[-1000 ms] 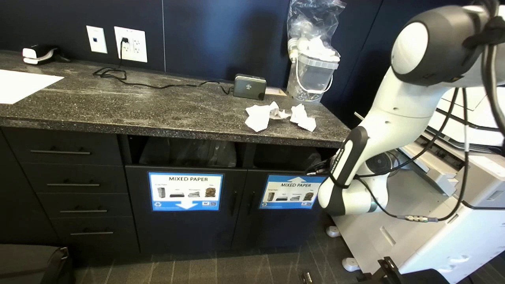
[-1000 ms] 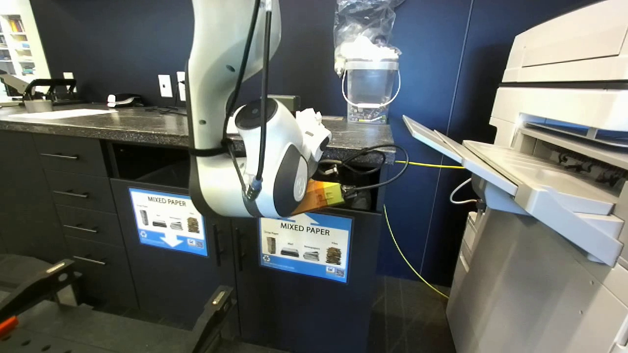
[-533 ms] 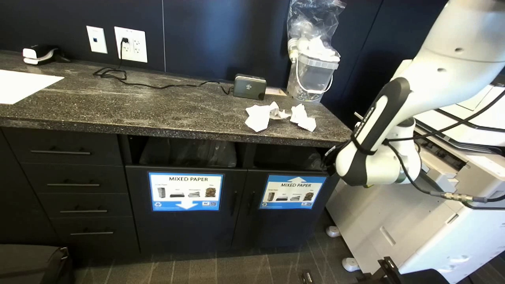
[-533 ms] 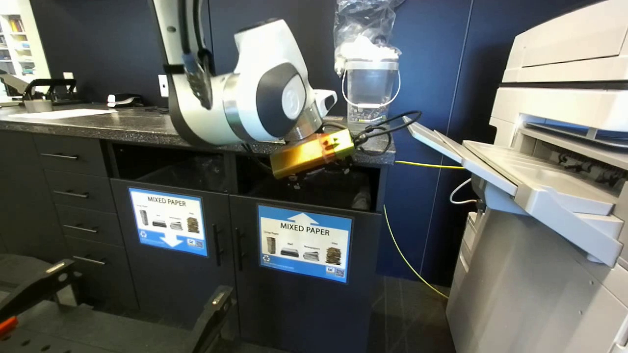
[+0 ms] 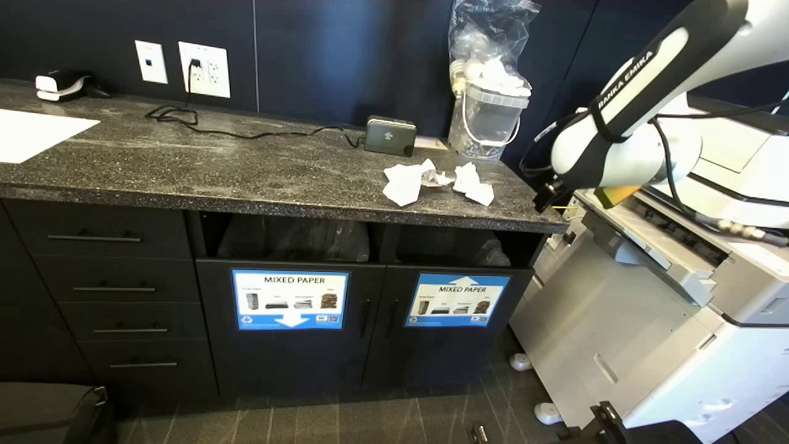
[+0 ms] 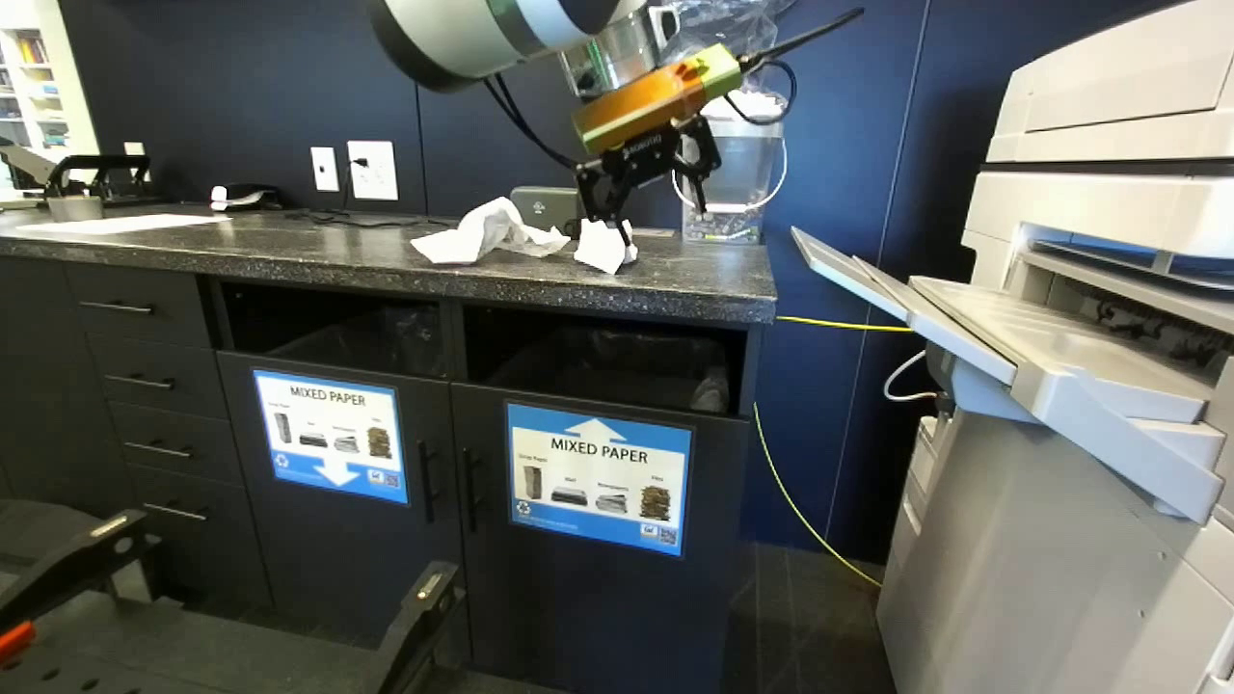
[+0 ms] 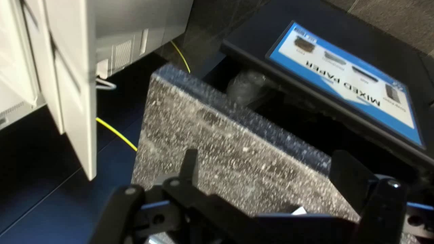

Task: Throw two of the papers on the tabletop into the bin on the right

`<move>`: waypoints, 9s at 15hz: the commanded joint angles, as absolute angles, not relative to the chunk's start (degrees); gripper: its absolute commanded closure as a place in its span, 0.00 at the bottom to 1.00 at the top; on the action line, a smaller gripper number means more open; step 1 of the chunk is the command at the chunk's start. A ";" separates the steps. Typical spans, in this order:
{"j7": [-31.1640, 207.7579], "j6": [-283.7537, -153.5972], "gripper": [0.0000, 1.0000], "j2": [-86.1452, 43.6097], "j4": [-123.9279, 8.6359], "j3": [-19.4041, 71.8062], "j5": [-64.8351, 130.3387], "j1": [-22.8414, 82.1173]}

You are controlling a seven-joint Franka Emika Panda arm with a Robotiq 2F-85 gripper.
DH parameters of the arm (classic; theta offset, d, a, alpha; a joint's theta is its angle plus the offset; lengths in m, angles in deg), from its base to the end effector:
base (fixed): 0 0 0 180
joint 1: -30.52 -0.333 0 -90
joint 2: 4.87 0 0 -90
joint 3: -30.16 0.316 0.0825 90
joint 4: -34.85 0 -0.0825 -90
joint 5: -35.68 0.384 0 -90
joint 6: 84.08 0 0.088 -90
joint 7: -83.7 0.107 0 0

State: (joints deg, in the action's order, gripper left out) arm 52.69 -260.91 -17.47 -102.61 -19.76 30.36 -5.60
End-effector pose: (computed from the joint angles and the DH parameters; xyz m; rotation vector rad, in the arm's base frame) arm 0.5288 -0.1182 0.3163 2.6329 0.6034 0.5872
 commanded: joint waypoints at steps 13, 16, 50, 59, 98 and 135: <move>41.08 -201.72 0.00 -26.48 -53.27 16.22 38.62 20.59; 45.93 -199.26 0.00 -33.49 -44.73 21.48 34.16 26.46; 73.26 -188.34 0.00 -61.66 -10.04 24.35 28.10 27.34; 85.81 -193.96 0.00 -59.10 -18.04 25.03 31.81 28.52; 110.75 -202.33 0.00 -41.57 -47.47 25.43 46.25 31.22; 117.93 -190.72 0.97 -44.25 -46.12 25.50 46.52 31.26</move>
